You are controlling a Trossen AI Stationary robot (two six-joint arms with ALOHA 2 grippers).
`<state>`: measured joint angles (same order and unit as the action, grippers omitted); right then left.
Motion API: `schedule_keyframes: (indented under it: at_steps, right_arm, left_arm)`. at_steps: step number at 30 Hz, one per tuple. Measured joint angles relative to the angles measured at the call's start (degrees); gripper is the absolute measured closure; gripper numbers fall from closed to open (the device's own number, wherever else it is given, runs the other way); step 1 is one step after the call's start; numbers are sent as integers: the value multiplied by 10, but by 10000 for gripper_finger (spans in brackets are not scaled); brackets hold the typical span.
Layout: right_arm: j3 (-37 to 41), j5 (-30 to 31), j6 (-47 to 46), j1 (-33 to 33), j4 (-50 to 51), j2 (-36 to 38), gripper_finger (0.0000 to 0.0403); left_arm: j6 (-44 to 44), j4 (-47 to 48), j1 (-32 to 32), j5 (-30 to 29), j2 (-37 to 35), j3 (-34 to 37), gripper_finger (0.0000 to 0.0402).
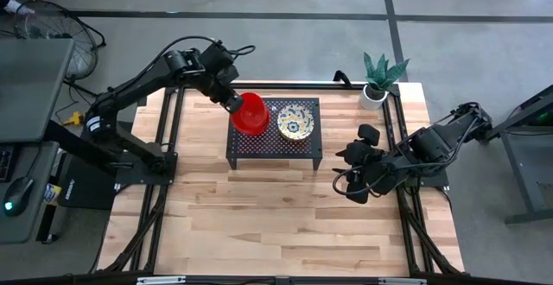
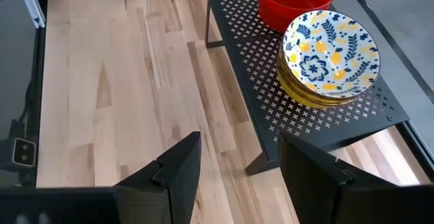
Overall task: Pick & Place Mini bowls
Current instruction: Stack the red bowl on top of the other red bowl on the shelf
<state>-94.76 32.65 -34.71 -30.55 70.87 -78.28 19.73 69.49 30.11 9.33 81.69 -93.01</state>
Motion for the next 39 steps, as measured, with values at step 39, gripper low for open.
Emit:
schedule_keyframes:
  at_steps: [39]
  right_arm:
    - [0,14,2,0,1,0,220]
  left_arm:
    - [-25,50,-1,-37,56,0,401]
